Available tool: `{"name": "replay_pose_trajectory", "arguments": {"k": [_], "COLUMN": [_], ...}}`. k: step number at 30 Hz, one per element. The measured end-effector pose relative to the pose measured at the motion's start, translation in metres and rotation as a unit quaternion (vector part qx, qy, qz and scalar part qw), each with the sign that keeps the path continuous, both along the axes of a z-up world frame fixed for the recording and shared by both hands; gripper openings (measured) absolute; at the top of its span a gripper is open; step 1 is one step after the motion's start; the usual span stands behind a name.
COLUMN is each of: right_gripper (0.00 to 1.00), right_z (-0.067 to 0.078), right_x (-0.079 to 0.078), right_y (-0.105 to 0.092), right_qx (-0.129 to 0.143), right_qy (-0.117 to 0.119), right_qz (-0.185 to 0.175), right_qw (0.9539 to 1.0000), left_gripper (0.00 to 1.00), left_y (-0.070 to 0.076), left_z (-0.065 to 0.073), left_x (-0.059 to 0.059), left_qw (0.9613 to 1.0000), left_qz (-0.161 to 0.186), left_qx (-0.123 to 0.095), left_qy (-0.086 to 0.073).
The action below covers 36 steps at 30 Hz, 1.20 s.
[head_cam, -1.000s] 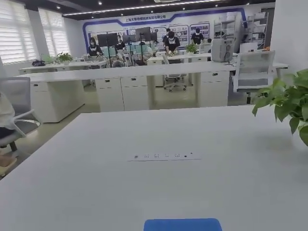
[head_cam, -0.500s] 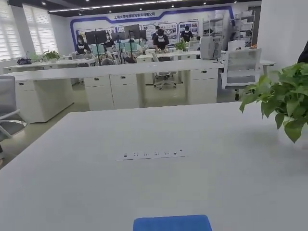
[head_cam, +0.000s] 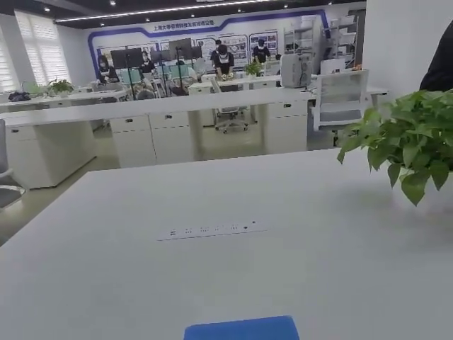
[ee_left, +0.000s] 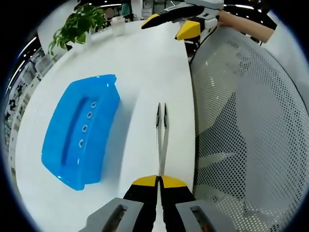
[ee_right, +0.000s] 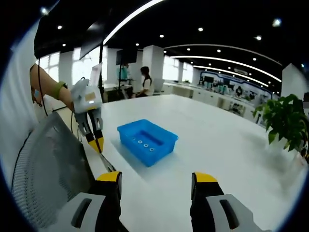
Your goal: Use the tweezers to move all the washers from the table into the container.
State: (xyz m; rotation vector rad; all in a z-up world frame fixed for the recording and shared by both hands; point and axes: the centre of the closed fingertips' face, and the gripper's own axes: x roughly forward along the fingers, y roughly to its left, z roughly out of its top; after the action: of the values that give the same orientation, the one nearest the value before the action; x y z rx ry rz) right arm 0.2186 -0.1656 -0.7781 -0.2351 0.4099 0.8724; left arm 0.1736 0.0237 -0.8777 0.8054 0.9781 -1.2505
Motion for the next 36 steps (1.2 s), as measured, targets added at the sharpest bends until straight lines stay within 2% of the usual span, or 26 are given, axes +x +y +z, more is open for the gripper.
{"name": "replay_pose_trajectory", "arguments": {"k": [2, 4, 7, 13, 15, 17, 19, 21, 22, 24, 25, 27, 28, 29, 31, 32, 33, 35, 36], "right_gripper": [0.57, 0.6, 0.6, 0.6, 0.6, 0.6, 0.59, 0.6, 0.6, 0.6, 0.61, 0.62, 0.62, 0.63, 0.64, 0.64, 0.65, 0.65, 0.66], "right_z": [0.011, 0.012, 0.008, 0.005, 0.005, 0.006, 0.006, 0.008, 0.01, 0.014, 0.014, 0.016, 0.016, 0.016, 0.017, 0.017, 0.017, 0.017, 0.019], "right_x": [0.001, 0.0, -0.001, -0.004, -0.004, -0.003, -0.002, -0.001, -0.001, 0.0, 0.0, 0.0, 0.001, 0.001, 0.002, 0.002, 0.003, 0.004, 0.005], "right_y": [0.004, 0.003, 0.004, 0.008, 0.007, 0.005, 0.003, 0.003, 0.003, 0.004, 0.004, 0.004, 0.004, 0.004, 0.003, 0.002, 0.002, -0.001, -0.001], "right_qx": [0.032, 0.045, 0.032, 0.016, 0.02, 0.024, 0.024, 0.027, 0.03, 0.038, 0.04, 0.042, 0.042, 0.041, 0.04, 0.041, 0.041, 0.044, 0.046], "right_qy": [-0.013, -0.007, -0.005, -0.007, -0.006, -0.002, -0.002, -0.003, -0.005, -0.008, -0.008, -0.007, -0.009, -0.009, -0.01, -0.011, -0.011, -0.013, -0.015], "right_qz": [0.004, 0.002, 0.006, 0.017, 0.012, 0.003, -0.004, -0.01, -0.014, -0.017, -0.018, -0.023, -0.026, -0.027, -0.03, -0.032, -0.034, -0.039, -0.042], "right_qw": [0.9994, 0.999, 0.9995, 0.9997, 0.9997, 0.9997, 0.9997, 0.9996, 0.9995, 0.9991, 0.999, 0.9988, 0.9988, 0.9988, 0.9987, 0.9986, 0.9985, 0.9982, 0.998], "left_gripper": [0.0, 0.0, 0.0, 0.0, 0.0, 0.02, 0.04, 0.09, 0.13, 0.19, 0.22, 0.23, 0.24, 0.26, 0.31, 0.33, 0.34, 0.35, 0.37], "left_y": [0.001, 0.002, 0.002, 0.005, 0.007, 0.009, 0.014, 0.02, 0.023, 0.031, 0.037, 0.042, 0.043, 0.047, 0.052, 0.053, 0.053, 0.055, 0.057], "left_z": [-0.002, -0.002, -0.002, -0.001, 0.001, 0.005, 0.011, 0.019, 0.022, 0.031, 0.035, 0.042, 0.045, 0.05, 0.056, 0.063, 0.067, 0.078, 0.087], "left_x": [0.0, -0.001, 0.0, 0.002, 0.003, 0.006, 0.008, 0.012, 0.013, 0.017, 0.02, 0.018, 0.018, 0.018, 0.018, 0.018, 0.017, 0.019, 0.022], "left_qw": [1.0, 1.0, 0.9998, 0.9995, 0.9989, 0.997, 0.9936, 0.9886, 0.9859, 0.9768, 0.9695, 0.9603, 0.9567, 0.9515, 0.9459, 0.9395, 0.9345, 0.9188, 0.9054], "left_qz": [0.0, 0.001, 0.013, 0.031, 0.047, 0.073, 0.104, 0.135, 0.149, 0.187, 0.212, 0.234, 0.239, 0.248, 0.255, 0.261, 0.267, 0.29, 0.306], "left_qx": [0.006, 0.008, 0.006, 0.001, -0.007, -0.024, -0.043, -0.063, -0.072, -0.093, -0.107, -0.137, -0.149, -0.158, -0.165, -0.177, -0.188, -0.213, -0.233], "left_qy": [0.002, 0.004, 0.01, 0.003, 0.001, -0.003, -0.006, -0.021, -0.027, -0.045, -0.06, -0.067, -0.076, -0.091, -0.115, -0.134, -0.142, -0.163, -0.18]}}
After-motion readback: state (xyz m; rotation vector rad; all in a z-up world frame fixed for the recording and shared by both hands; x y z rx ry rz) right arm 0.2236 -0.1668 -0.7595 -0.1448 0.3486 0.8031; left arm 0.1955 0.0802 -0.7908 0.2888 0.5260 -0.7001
